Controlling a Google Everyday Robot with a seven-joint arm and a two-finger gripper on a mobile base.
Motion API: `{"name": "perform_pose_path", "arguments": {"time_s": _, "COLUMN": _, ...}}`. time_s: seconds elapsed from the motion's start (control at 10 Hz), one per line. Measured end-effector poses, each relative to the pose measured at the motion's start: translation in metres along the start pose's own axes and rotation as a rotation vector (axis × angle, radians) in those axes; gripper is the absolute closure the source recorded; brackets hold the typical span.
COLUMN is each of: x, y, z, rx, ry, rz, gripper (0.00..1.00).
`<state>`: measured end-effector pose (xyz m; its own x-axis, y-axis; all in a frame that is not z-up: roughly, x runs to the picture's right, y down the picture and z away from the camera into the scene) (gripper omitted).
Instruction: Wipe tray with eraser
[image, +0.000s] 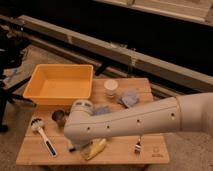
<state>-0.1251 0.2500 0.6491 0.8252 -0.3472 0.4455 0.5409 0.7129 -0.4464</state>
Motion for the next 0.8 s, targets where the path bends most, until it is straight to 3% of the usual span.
{"name": "perform_pose_path", "arguments": {"time_s": 0.4, "x": -0.009, "y": -0.02, "z": 0.023, "rx": 0.029, "ry": 0.012, "rz": -0.01, "gripper": 0.35}}
{"name": "perform_pose_path", "arguments": {"time_s": 0.8, "x": -0.011, "y": -0.041, "z": 0.053, "rx": 0.022, "ry": 0.053, "rz": -0.03, "gripper": 0.35}}
